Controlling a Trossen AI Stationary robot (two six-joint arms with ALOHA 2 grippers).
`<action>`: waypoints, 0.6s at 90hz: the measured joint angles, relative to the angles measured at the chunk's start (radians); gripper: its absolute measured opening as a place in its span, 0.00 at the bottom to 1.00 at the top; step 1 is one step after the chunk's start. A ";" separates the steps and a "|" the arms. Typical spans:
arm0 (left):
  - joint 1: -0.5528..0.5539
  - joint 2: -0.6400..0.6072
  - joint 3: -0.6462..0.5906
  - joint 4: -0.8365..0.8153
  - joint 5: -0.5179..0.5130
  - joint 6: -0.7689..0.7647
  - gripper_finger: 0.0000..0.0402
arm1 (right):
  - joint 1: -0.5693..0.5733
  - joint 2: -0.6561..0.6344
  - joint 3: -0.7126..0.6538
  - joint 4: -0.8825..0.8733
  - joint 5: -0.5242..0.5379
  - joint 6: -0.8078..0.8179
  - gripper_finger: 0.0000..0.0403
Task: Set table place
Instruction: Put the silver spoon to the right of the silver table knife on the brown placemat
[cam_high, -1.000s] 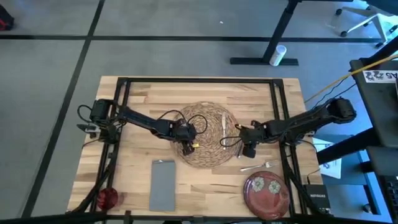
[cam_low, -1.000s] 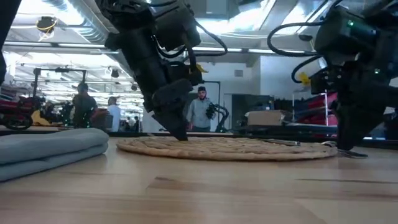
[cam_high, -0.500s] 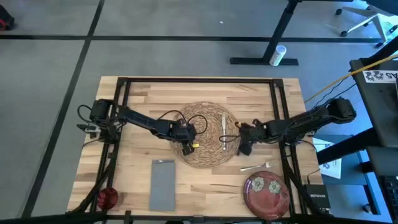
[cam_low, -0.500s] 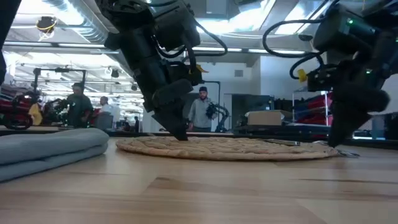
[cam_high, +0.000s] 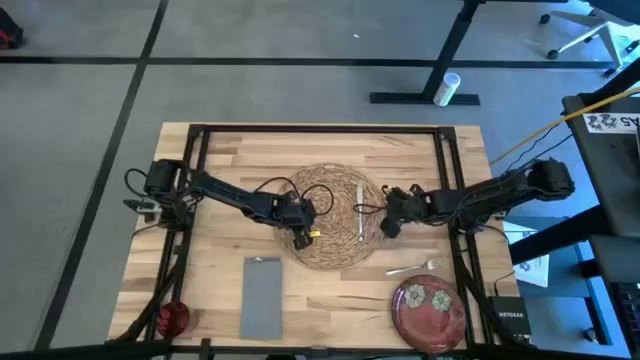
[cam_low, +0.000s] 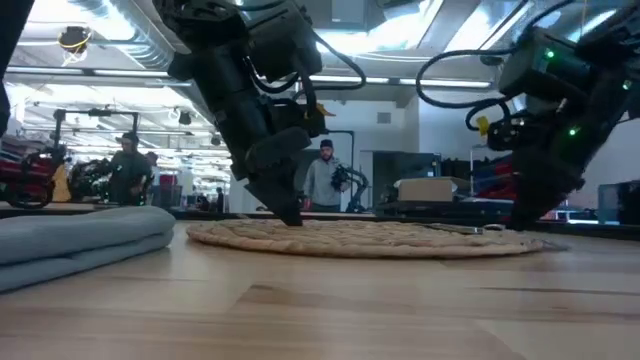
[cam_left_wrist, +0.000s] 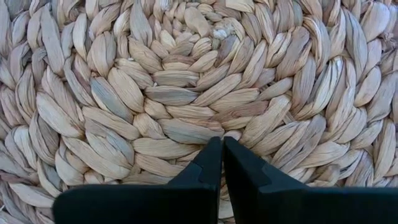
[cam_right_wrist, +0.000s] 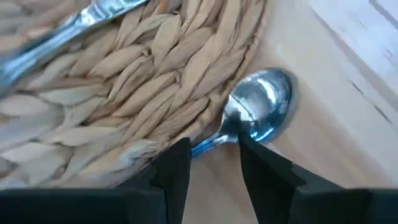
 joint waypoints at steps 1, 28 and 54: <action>0.000 0.000 0.000 0.000 0.000 0.000 0.00 | 0.000 0.000 -0.006 0.010 0.000 0.002 0.31; 0.000 0.001 0.000 0.010 -0.001 0.000 0.00 | 0.002 -0.006 -0.041 0.047 0.000 -0.065 0.06; 0.000 0.001 0.000 0.010 -0.001 0.000 0.00 | 0.002 -0.065 0.020 -0.086 -0.025 -0.119 0.00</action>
